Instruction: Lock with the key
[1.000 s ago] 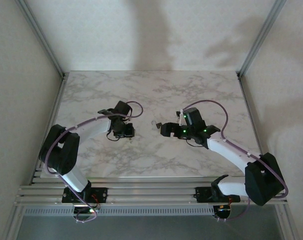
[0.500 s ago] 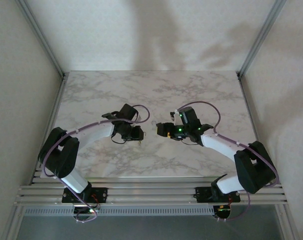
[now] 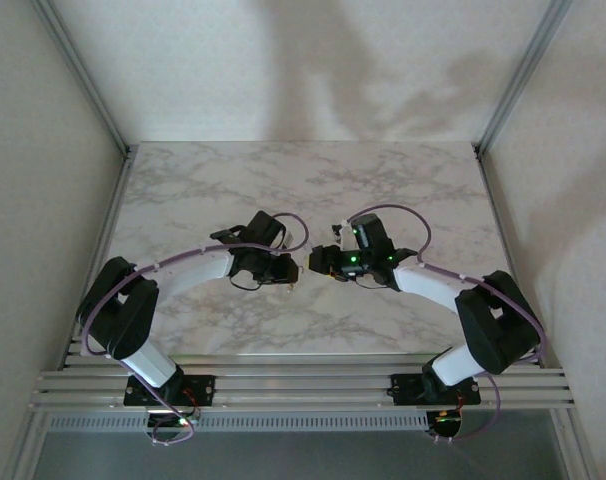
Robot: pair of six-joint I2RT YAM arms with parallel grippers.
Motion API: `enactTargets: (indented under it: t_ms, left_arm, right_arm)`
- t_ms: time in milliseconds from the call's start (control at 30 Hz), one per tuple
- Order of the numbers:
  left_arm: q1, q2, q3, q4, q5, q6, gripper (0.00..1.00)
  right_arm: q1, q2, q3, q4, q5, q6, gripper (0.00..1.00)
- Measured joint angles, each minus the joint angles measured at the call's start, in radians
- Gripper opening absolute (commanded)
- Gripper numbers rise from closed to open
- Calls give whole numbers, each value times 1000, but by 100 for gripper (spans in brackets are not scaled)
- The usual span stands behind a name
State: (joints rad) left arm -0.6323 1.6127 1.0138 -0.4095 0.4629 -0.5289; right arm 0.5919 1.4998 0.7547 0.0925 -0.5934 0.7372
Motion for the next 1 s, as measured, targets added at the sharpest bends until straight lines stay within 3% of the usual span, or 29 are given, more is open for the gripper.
enactTargets:
  t_ms: [1000]
  left_arm:
    - [-39,-31,26,32,27,-37,0]
  right_arm:
    - [3,19,-1,47,-10,18,20]
